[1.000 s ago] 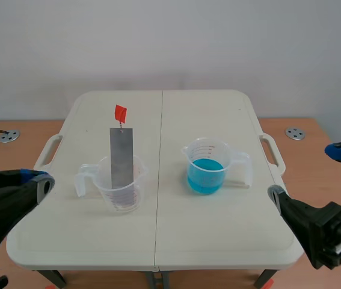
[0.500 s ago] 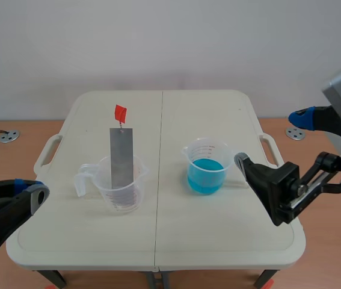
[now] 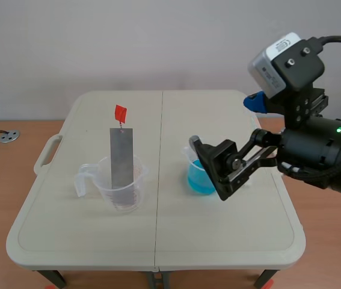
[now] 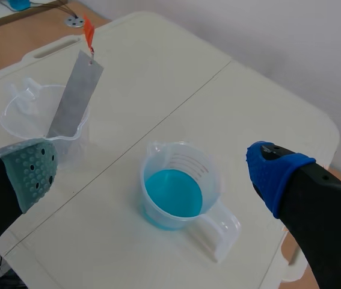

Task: Hold the metal plate by the orange handle, dip it into the blue solution, take it out and point at it, then put the plate back in the beaker on the left.
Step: 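Lift the metal plate out of the left beaker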

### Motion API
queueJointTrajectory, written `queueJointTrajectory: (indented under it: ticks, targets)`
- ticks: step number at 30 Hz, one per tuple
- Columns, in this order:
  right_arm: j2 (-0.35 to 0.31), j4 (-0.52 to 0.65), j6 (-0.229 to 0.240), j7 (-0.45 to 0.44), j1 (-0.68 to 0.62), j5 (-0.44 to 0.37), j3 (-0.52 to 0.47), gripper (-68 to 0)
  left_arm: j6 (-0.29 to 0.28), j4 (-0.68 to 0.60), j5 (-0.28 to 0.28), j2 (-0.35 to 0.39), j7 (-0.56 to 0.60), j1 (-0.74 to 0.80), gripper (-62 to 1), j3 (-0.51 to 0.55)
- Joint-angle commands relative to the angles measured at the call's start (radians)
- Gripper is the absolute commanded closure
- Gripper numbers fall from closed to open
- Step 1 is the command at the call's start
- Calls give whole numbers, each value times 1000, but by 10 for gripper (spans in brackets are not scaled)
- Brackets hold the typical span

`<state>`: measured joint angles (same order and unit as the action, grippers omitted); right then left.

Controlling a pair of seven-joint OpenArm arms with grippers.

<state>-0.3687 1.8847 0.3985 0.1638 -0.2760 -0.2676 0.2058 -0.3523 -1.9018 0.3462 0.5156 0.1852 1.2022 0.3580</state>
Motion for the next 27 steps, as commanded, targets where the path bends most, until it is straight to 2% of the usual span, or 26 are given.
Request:
queueJointTrajectory:
  ticks: [1, 7, 17, 23, 27]
  targets:
    - [14, -11, -6, 10, 36, 11, 10, -663, -2, -16, -20, -5, 37, 29, -15, 11]
    - [85, -67, -6, 77, 131, 18, 53, -663, -1, -13, -56, -5, 86, 114, -15, 31]
    - [181, -83, -6, 169, 243, 40, 116, -663, -2, -3, -56, -5, 85, 114, -15, 31]
    - [217, -154, -6, 152, 288, 60, 170, -663, -2, -3, -59, -5, 84, 113, -15, 31]
    - [226, -243, -6, 77, 321, 63, 188, -663, -2, -3, -60, -5, 83, 113, -15, 31]
